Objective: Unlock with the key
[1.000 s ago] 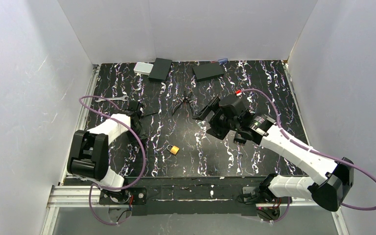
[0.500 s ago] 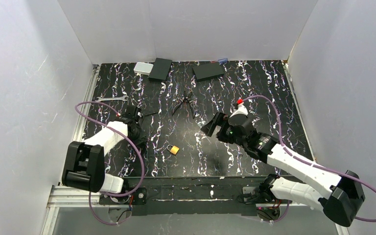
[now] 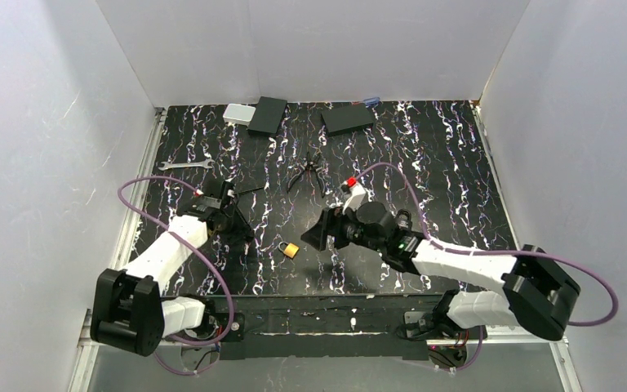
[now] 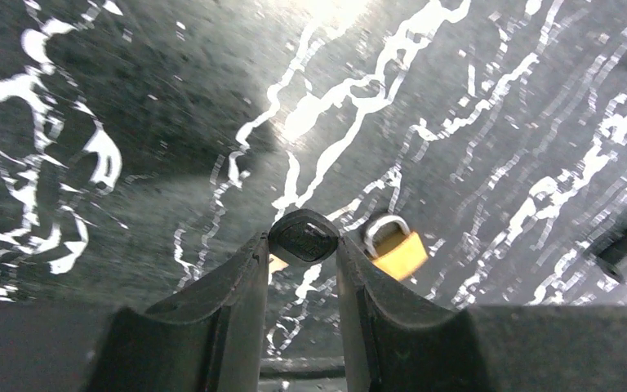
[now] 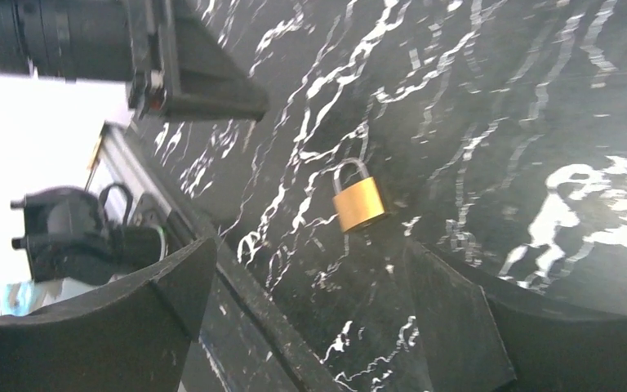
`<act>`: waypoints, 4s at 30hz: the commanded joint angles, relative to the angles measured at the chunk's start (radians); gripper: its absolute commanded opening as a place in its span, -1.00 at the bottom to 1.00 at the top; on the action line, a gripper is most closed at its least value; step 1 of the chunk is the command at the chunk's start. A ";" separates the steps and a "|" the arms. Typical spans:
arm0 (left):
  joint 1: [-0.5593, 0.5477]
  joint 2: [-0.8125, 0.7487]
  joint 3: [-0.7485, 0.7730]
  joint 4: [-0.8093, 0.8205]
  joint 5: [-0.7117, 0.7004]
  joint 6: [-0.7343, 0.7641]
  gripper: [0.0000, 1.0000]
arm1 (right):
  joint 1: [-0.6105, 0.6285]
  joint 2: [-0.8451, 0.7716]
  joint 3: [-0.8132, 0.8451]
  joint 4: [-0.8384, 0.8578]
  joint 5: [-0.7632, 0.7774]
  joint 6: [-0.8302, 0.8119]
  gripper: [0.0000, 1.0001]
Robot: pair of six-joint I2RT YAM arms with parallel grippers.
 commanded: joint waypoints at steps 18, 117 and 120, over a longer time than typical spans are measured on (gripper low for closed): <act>-0.089 -0.198 -0.088 0.150 0.238 -0.324 -0.91 | 0.192 0.324 0.057 0.504 0.077 -0.138 0.42; -0.089 -0.517 0.132 0.199 1.095 0.408 0.10 | 0.055 0.016 0.414 -0.426 -0.849 -0.415 -0.97; -0.114 -0.489 0.136 0.204 1.128 0.416 0.01 | 0.051 0.039 0.418 -0.466 -0.875 -0.455 -0.97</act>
